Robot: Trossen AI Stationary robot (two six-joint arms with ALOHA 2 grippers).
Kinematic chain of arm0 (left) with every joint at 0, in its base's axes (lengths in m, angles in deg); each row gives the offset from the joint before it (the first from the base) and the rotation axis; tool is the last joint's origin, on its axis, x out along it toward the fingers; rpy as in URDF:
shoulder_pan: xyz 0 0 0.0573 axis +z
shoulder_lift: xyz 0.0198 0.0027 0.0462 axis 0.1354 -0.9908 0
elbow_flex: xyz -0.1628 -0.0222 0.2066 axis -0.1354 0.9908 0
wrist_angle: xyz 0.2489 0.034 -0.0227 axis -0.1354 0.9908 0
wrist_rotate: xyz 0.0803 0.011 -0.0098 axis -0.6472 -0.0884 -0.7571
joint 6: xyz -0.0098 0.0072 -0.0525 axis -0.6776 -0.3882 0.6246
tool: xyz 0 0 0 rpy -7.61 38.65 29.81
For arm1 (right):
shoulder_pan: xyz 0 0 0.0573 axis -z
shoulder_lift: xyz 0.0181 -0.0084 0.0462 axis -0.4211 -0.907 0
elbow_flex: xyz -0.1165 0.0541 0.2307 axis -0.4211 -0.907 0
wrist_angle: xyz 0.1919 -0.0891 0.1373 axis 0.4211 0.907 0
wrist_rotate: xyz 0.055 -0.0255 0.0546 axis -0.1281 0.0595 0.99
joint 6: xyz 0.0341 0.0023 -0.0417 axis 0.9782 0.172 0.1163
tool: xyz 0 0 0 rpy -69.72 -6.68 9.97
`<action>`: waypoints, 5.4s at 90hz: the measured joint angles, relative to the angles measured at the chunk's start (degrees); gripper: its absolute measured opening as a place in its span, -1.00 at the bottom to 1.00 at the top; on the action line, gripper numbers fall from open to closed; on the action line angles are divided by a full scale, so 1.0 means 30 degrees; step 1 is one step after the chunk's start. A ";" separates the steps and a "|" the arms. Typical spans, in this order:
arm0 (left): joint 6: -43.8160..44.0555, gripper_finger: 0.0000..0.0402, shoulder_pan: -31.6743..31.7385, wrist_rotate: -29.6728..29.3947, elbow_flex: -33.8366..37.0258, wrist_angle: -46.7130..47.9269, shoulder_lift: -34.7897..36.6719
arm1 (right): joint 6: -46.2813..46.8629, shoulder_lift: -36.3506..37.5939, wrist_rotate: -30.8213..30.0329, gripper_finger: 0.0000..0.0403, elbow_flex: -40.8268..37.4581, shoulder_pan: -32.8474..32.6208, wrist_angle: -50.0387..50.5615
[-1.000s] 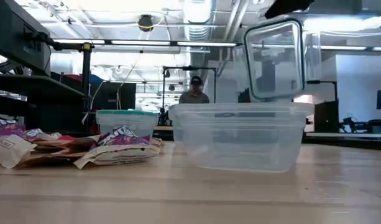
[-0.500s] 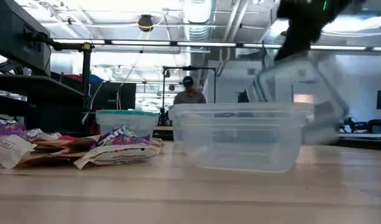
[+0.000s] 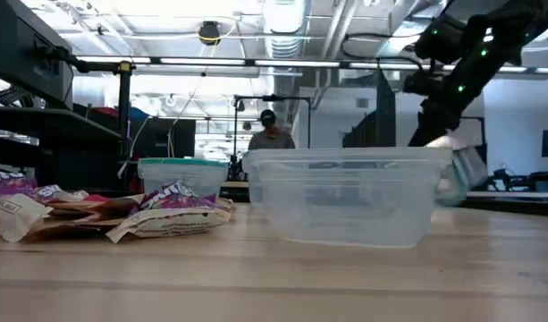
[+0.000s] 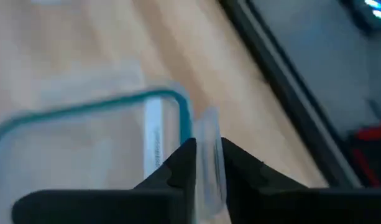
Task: Sort candy
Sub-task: Move the transparent bin lid to the top right, then move the transparent bin onto the top transparent bin lid, then put the orange candy into the top right transparent bin
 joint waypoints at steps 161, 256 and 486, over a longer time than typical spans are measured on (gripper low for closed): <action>0.2405 -1.00 -0.1666 0.0022 0.0005 0.3900 -0.0015 | 0.8183 -1.0849 0.4366 -0.98 0.8145 -1.2095 0.3678; 0.2116 -1.00 -0.0056 0.0029 0.0007 0.4957 0.0450 | 0.1265 -0.7254 0.7070 -0.17 1.0182 0.1708 1.1112; -0.9045 -1.00 0.2740 0.4930 0.4606 -0.6767 -0.2346 | 1.1737 -0.3993 -0.9137 -0.08 0.2907 -2.2199 -0.8824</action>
